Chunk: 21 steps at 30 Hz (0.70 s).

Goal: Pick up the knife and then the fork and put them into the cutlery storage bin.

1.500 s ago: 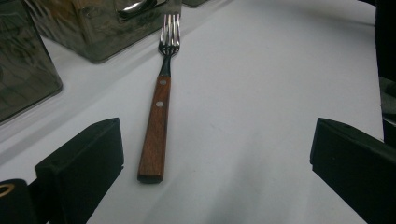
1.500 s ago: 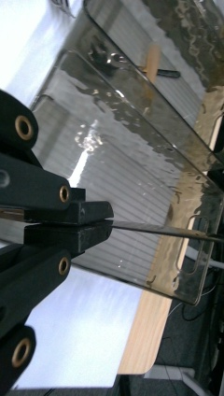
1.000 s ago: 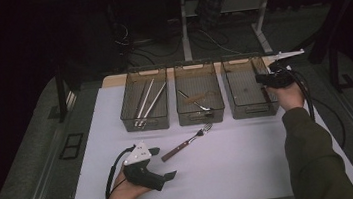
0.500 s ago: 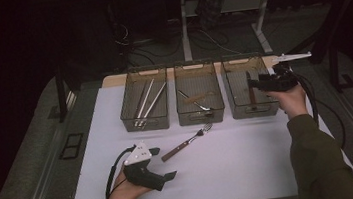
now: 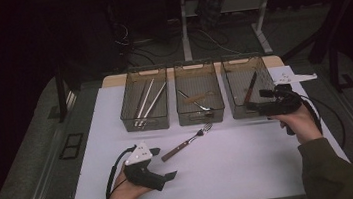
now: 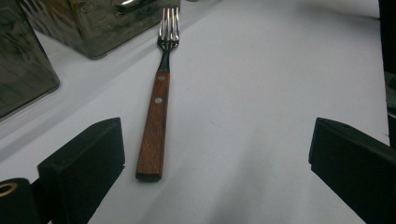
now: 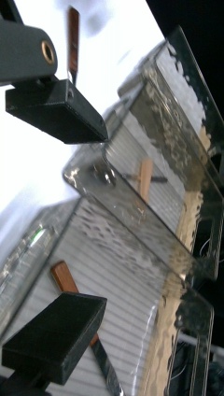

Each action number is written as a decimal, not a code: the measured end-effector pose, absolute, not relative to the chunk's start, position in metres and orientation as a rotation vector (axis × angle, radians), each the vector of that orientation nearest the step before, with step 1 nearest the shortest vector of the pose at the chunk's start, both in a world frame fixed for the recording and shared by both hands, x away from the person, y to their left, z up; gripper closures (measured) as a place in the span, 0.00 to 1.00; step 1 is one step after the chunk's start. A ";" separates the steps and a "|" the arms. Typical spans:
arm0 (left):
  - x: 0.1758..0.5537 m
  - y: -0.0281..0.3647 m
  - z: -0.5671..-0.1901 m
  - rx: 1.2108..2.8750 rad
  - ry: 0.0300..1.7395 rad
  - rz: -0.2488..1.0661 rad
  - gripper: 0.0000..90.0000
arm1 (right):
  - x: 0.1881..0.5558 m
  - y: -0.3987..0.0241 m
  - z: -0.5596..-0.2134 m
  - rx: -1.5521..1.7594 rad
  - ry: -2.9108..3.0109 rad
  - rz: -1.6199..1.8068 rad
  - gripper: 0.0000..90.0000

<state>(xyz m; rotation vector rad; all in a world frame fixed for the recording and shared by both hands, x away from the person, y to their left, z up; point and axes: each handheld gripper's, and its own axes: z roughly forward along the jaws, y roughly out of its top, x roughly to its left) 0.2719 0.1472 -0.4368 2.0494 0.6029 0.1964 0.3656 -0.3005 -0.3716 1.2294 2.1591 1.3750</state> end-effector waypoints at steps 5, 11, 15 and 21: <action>0.272 0.147 -0.437 2.054 0.599 0.196 0.02 | 0.347 -0.297 -0.378 1.206 2.196 1.333 0.19; 0.272 0.147 -0.437 2.055 0.604 0.196 0.02 | 0.323 -0.294 -0.394 1.188 2.189 1.308 0.14; 0.272 0.147 -0.437 2.053 0.604 0.197 0.02 | 0.308 -0.292 -0.407 1.185 2.186 1.323 0.14; 0.272 0.147 -0.437 2.056 0.605 0.200 0.02 | 0.287 -0.291 -0.422 1.134 2.214 1.335 0.14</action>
